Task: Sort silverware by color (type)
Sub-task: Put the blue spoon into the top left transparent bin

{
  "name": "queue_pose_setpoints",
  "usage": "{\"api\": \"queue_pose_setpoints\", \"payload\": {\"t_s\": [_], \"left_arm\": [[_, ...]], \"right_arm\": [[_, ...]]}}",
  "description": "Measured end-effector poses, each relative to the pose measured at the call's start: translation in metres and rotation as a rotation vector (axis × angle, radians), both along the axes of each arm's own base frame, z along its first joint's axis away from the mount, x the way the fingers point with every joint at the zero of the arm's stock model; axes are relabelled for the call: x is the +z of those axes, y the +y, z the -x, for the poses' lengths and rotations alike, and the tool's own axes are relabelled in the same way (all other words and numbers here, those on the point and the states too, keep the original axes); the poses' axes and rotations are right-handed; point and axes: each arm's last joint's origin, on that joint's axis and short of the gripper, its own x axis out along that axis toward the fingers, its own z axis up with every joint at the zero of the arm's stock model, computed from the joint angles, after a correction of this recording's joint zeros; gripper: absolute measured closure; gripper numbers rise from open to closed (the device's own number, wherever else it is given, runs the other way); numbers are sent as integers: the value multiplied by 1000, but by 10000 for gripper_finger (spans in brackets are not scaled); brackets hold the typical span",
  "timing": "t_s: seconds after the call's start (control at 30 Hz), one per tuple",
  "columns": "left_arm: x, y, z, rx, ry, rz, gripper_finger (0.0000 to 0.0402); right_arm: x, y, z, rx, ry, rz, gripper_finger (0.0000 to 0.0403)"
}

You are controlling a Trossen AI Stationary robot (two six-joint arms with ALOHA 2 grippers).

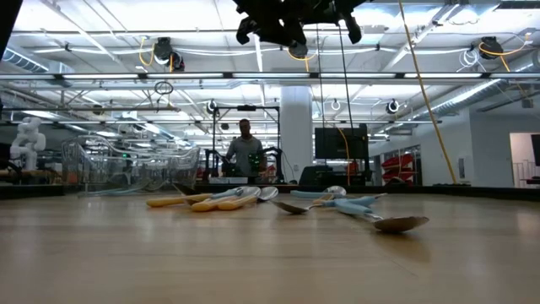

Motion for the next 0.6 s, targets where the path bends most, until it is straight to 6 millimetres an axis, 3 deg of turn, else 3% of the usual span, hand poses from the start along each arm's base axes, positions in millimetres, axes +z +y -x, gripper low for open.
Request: {"api": "queue_pose_setpoints", "payload": {"t_s": [0.13, 0.33, 0.6], "left_arm": [[0, 0, 0, 1, -2, 2, 332], [0, 0, 0, 1, -1, 2, 327], [0, 0, 0, -25, -2, 13, 325]], "right_arm": [[0, 0, 0, 0, 1, 0, 400], [0, 0, 0, 0, 3, 0, 399], [0, 0, 0, 3, 3, -1, 369]]}}
